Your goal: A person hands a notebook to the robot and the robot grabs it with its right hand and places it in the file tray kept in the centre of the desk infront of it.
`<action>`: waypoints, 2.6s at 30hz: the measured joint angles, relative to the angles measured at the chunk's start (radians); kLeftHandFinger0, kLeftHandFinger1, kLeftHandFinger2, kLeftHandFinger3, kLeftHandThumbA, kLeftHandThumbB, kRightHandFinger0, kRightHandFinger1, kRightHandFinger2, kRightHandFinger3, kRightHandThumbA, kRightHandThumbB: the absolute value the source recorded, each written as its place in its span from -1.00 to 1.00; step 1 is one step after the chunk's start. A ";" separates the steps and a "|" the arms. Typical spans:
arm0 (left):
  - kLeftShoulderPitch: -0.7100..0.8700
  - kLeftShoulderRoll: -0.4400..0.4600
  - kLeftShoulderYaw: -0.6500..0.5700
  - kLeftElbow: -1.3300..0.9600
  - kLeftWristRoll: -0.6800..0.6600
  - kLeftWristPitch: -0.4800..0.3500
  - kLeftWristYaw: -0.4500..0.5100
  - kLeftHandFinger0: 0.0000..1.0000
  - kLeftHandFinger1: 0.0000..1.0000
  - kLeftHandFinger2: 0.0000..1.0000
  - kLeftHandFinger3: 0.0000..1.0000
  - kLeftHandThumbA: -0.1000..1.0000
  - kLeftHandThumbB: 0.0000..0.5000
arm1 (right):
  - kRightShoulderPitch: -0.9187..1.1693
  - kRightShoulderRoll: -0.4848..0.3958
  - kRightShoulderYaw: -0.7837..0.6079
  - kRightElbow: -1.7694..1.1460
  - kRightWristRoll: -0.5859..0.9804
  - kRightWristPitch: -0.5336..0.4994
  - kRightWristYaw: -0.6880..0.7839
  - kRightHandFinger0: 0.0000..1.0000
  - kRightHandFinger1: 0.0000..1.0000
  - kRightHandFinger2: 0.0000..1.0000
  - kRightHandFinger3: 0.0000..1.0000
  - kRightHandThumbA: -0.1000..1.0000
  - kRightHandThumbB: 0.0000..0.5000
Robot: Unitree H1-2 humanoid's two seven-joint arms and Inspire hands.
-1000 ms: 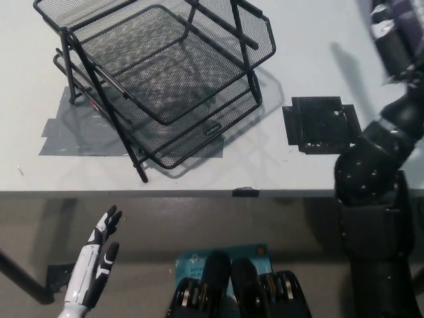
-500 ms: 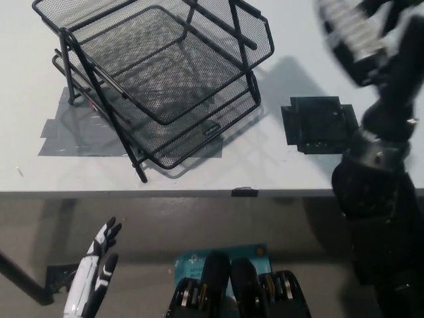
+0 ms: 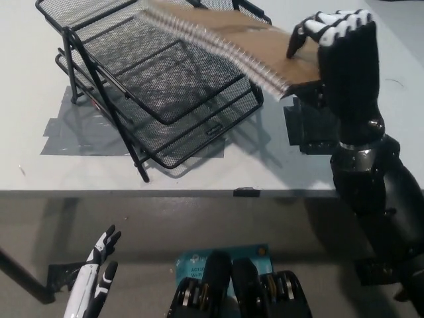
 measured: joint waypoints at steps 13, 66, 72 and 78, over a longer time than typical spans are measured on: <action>0.000 0.000 -0.003 0.003 0.000 -0.011 0.000 1.00 0.95 0.91 1.00 1.00 0.15 | -0.065 -0.051 0.078 0.148 -0.104 -0.042 -0.019 -1.00 -1.00 -0.40 -0.26 0.89 -1.00; 0.000 0.014 -0.035 -0.002 0.022 -0.018 0.000 0.95 0.79 0.73 1.00 1.00 0.09 | -0.352 0.026 0.396 0.588 -0.305 -0.032 -0.248 -1.00 -1.00 -0.92 -0.96 0.63 -1.00; 0.000 0.014 -0.035 -0.011 0.024 -0.010 -0.001 0.90 0.76 0.70 1.00 1.00 0.17 | -0.374 0.025 0.427 0.590 -0.315 -0.032 -0.261 -1.00 -1.00 -0.91 -0.91 0.62 -1.00; -0.001 0.014 -0.036 -0.011 0.023 -0.008 -0.001 0.85 0.73 0.68 1.00 1.00 0.13 | -0.393 0.025 0.427 0.585 -0.316 -0.033 -0.256 -1.00 -1.00 -0.83 -1.00 0.66 -1.00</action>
